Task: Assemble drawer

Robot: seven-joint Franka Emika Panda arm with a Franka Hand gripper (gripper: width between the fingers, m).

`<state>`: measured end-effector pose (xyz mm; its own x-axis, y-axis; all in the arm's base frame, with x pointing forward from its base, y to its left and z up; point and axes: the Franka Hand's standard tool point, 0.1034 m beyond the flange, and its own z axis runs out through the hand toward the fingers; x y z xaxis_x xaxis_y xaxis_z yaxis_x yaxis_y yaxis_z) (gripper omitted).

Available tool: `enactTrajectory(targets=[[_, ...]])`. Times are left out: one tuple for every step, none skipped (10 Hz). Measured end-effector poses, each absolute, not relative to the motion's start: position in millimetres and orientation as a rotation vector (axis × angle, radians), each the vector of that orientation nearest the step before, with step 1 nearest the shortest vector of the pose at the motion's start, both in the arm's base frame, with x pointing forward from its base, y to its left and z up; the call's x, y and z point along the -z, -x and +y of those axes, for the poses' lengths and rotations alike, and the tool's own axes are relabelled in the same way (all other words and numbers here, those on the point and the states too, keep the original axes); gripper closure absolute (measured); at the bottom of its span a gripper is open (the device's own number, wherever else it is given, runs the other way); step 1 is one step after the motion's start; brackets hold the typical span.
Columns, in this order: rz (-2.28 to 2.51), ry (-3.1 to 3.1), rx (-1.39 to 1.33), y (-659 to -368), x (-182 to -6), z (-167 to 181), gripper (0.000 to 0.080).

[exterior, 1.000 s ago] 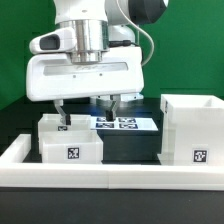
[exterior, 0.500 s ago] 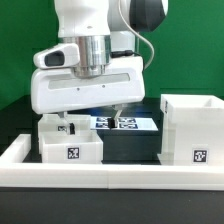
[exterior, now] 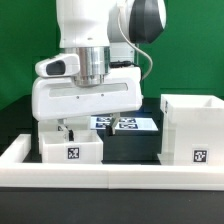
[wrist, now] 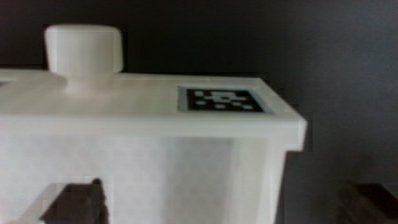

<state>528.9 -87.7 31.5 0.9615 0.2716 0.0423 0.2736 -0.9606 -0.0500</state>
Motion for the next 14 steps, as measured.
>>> enactTrajectory(targets=[[-0.425, 3.056, 0.053, -528, -30.9, -87, 0.0150], [-0.430, 3.058, 0.054, -526, -25.7, -86, 0.0150], [-0.441, 3.069, 0.079, -524, -19.9, -86, 0.0150], [-0.450, 3.075, 0.092, -523, -14.7, -85, 0.0150], [-0.452, 3.074, 0.082, -521, -10.2, -85, 0.0150], [-0.459, 3.078, 0.095, -521, -7.5, -83, 0.0150], [-0.465, 3.078, 0.098, -521, -5.5, -80, 0.0150], [-0.468, 3.077, 0.097, -521, -5.1, -79, 0.0150], [-0.469, 3.077, 0.097, -521, -5.1, -79, 0.0150], [-0.468, 3.077, 0.097, -521, -5.0, -79, 0.0239], [-0.468, 3.077, 0.097, -521, -5.0, -79, 0.0239], [-0.468, 3.077, 0.097, -521, -5.0, -79, 0.0448], [-0.468, 3.077, 0.097, -521, -5.0, -79, 0.0586], [-0.468, 3.077, 0.097, -521, -5.0, -79, 0.0746]])
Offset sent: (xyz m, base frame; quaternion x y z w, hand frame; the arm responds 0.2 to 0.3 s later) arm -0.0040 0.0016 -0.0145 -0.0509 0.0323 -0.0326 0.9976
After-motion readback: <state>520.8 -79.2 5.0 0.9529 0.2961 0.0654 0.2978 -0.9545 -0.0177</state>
